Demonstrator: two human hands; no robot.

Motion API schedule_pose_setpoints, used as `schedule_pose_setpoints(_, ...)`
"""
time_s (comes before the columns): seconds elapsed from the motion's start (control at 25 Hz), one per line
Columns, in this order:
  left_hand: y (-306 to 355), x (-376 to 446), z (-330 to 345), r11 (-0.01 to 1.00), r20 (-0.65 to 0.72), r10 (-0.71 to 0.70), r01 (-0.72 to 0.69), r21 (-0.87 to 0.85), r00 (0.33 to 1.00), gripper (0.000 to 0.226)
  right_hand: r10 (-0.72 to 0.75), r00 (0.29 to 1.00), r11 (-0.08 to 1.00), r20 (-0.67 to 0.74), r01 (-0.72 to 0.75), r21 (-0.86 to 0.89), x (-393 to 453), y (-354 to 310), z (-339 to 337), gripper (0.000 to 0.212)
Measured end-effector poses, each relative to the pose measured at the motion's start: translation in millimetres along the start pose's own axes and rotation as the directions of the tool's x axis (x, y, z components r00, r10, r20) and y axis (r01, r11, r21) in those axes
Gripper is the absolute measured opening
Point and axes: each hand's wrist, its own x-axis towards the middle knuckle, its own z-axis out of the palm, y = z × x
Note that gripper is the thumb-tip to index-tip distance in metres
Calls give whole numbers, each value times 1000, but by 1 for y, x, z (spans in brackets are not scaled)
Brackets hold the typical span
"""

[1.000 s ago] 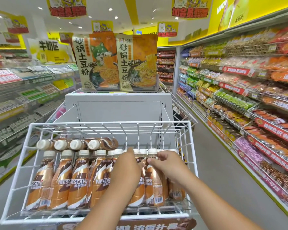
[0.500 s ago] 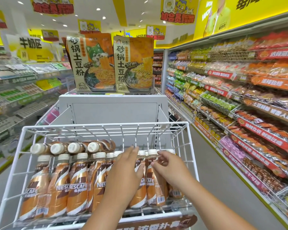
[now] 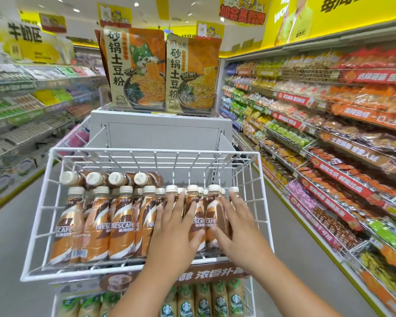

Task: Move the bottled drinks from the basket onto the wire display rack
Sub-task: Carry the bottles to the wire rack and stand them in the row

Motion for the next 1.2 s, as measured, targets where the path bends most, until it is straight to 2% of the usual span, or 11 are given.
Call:
schedule_pose_setpoints(0.4, 82, -92, -59, 990, -15, -84, 85, 110, 996, 76, -63, 998, 998, -5, 63, 17, -114, 9, -56, 82)
schedule_pose_setpoints(0.6, 128, -148, -84, 974, 24, -110, 103, 199, 994, 75, -52, 997, 998, 63, 53, -18, -184, 13, -82, 80)
schedule_pose_setpoints(0.76, 146, -186, -100, 969, 26, -101, 93, 229, 995, 75, -5, 998, 999, 61, 7, -32, -234, 14, -97, 75)
schedule_pose_setpoints(1.08, 157, -264, -130, 985, 62, 29, -40, 170, 998, 75, 96, 995, 993, -36, -98, -59, -338, -27, -121, 74)
schedule_pose_setpoints(1.2, 157, -287, -136, 985, 61, 87, -96, 147, 994, 76, 137, 988, 982, -69, -145, -119, -381, -43, -124, 74)
